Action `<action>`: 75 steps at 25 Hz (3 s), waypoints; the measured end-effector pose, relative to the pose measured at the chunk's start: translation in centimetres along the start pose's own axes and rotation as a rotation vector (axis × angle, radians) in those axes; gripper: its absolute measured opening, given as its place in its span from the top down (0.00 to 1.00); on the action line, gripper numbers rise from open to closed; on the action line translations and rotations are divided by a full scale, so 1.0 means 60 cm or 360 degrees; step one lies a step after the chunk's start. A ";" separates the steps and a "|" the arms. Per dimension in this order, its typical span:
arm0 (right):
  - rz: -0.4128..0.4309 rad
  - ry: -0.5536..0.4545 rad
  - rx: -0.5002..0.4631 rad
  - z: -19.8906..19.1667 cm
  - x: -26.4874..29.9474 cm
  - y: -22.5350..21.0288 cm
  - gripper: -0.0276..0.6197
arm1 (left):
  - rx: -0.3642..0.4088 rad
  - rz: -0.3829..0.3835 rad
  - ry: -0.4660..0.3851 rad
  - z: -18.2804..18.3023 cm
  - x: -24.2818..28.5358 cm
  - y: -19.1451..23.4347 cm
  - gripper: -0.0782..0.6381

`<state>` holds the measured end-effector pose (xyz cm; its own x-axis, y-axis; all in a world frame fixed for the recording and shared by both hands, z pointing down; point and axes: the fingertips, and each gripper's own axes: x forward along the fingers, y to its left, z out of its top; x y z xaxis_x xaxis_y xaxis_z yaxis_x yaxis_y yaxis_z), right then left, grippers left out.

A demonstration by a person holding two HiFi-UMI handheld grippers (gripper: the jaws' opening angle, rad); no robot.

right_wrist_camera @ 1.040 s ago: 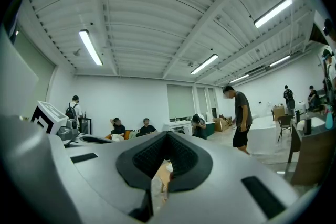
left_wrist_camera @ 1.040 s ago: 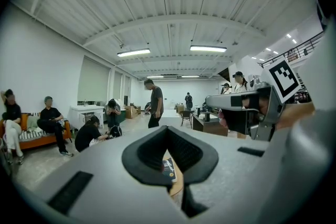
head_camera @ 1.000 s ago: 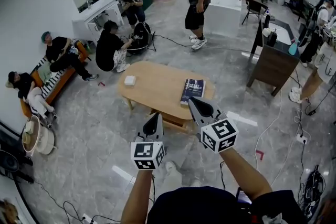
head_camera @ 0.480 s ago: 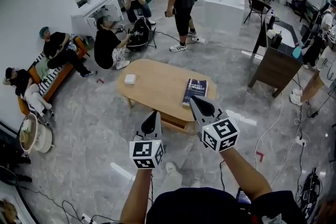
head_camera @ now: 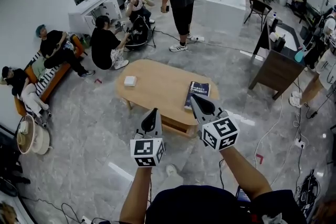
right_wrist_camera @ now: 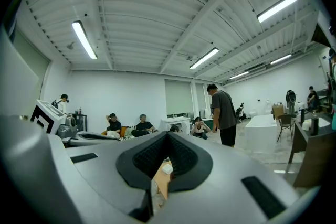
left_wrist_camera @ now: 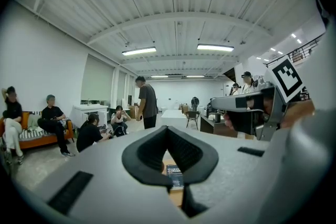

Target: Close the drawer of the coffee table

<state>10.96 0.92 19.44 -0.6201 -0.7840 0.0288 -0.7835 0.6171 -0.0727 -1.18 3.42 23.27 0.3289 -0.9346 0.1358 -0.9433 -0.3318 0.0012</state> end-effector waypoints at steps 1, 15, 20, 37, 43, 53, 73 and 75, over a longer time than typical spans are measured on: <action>-0.0001 0.0003 -0.0002 0.000 0.010 0.000 0.94 | -0.0025 -0.0003 -0.0003 0.001 0.005 0.009 0.89; -0.0066 0.0051 -0.0028 0.003 0.116 0.001 0.94 | -0.0059 -0.0018 -0.0027 0.016 0.063 0.110 0.89; -0.0080 0.0058 -0.0022 0.000 0.150 0.004 0.94 | -0.0055 -0.0066 -0.0034 0.013 0.082 0.139 0.89; -0.0140 0.0103 -0.0062 -0.002 0.242 0.038 0.94 | -0.0100 -0.0151 -0.0041 0.005 0.117 0.229 0.89; -0.0171 0.0084 -0.0081 0.003 0.243 0.029 0.94 | -0.0094 -0.0178 -0.0048 0.001 0.127 0.229 0.89; -0.0166 0.0080 -0.0063 0.000 0.240 -0.014 0.94 | -0.0078 -0.0165 -0.0022 -0.006 0.156 0.206 0.89; -0.0005 0.0166 -0.0048 -0.100 0.305 -0.066 0.94 | -0.0112 -0.0280 0.0075 -0.108 0.225 0.199 0.89; 0.0013 0.0186 -0.0044 -0.116 0.313 -0.070 0.94 | -0.0103 -0.0287 0.0092 -0.118 0.236 0.198 0.89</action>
<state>2.33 -15.93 27.24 -0.6253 -0.7669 0.1442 -0.7784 0.6261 -0.0457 -8.05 -12.85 32.25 0.4915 -0.8512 0.1841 -0.8708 -0.4826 0.0939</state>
